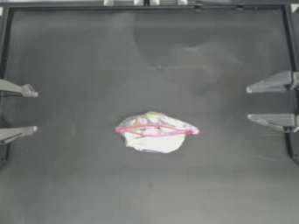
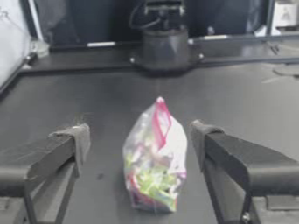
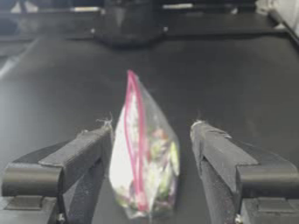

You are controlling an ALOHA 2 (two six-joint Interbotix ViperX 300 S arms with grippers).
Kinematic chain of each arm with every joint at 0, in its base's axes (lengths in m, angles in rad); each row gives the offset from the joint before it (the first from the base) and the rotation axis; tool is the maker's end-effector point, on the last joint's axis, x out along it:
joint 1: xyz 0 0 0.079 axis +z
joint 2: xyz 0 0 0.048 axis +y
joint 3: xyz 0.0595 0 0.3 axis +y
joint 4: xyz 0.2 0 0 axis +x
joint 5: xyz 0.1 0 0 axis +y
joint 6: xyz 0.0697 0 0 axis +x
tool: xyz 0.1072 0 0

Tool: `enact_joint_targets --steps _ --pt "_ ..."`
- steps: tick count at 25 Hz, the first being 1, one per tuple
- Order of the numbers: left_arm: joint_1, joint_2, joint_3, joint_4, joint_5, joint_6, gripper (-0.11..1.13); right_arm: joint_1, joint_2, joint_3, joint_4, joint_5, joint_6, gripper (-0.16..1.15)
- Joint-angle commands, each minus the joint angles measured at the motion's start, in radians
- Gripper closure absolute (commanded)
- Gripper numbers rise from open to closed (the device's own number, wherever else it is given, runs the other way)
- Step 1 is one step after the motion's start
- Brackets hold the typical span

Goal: Put candy in bag

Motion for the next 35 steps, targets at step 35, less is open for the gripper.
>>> enact_joint_targets --steps 35 --pt "0.021 -0.051 -0.021 -0.009 0.035 -0.003 0.03 0.000 -0.186 0.054 0.003 -0.009 0.002 0.09"
